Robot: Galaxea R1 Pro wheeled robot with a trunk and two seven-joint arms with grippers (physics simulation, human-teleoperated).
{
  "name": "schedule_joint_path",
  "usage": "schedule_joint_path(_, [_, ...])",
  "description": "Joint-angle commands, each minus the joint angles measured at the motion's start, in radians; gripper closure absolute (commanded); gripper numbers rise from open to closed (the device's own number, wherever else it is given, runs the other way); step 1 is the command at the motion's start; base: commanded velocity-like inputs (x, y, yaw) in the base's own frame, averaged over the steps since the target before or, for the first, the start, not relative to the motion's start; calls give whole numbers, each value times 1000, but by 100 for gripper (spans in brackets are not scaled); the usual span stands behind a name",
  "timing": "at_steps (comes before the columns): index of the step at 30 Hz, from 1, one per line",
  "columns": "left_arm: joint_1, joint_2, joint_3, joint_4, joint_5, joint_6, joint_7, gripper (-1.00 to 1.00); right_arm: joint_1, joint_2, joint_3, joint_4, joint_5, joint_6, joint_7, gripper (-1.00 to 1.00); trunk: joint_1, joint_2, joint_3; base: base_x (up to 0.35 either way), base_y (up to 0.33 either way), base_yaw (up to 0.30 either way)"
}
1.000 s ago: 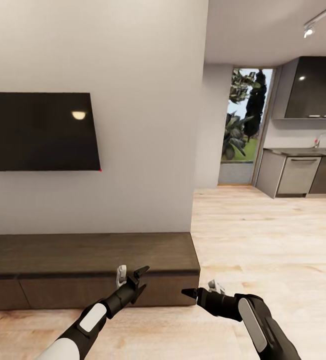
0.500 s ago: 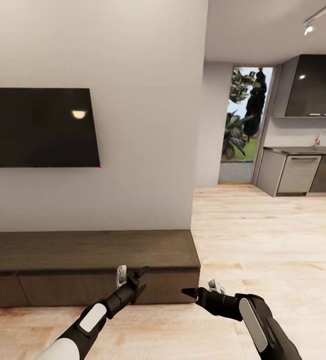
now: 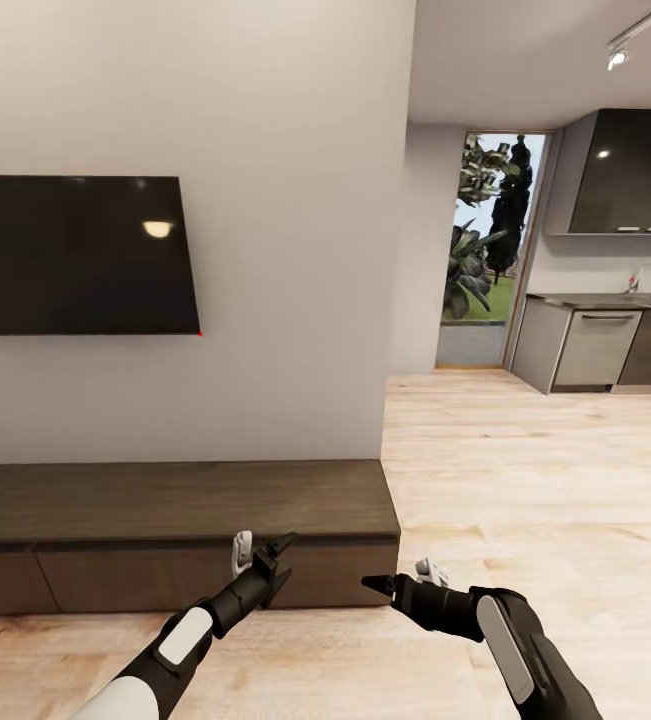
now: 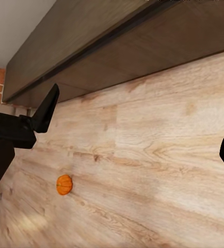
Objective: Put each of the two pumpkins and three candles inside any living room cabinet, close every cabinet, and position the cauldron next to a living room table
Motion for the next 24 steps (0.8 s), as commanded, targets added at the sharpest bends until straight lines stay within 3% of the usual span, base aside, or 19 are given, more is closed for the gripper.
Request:
schedule_joint_path(1, [-1,0,1,0,7,8,-1,-100,-1,0,-2,0,2,5,5,-100,0,-1,-1,0,0,0])
schedule_joint_path(7, [0,0,1,1,7,6,-1,-100,0,-1,-2,0,2,4,5,-100,0,-1,-1,42,-1,0])
schedule_joint_path(15, [0,-1,1,0,8,6,-1,-100,0,-1,1,-1,2,-43,6,-100,0,-1,-1,242,-77,0])
schedule_joint_path(24, [0,-1,1,0,9,6,-1,-100,0,-1,2,0,2,-55,7,-100,0,-1,-1,42,-21,0])
